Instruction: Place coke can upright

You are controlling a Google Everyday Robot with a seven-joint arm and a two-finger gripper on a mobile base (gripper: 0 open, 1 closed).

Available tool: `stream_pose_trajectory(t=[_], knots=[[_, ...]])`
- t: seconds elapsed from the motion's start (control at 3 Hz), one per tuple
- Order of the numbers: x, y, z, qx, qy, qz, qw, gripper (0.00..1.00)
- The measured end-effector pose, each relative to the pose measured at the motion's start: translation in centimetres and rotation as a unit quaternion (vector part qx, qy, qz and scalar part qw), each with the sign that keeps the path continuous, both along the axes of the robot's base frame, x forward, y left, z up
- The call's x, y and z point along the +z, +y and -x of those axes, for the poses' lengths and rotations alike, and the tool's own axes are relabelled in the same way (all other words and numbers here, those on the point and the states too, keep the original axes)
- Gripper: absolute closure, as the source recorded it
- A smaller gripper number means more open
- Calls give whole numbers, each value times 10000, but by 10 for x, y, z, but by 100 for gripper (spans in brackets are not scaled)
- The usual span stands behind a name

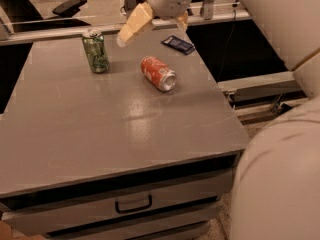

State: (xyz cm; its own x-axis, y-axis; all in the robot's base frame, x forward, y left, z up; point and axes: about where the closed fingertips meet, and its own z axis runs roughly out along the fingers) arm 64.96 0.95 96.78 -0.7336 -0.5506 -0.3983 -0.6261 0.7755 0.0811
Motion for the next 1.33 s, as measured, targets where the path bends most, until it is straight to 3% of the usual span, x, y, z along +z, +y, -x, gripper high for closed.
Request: stream_pose_trajectory(t=[0.67, 1.33], knots=[[-58, -23, -47, -202, 278, 209, 9992, 0], [-101, -18, -74, 3, 631, 438, 9970, 0]])
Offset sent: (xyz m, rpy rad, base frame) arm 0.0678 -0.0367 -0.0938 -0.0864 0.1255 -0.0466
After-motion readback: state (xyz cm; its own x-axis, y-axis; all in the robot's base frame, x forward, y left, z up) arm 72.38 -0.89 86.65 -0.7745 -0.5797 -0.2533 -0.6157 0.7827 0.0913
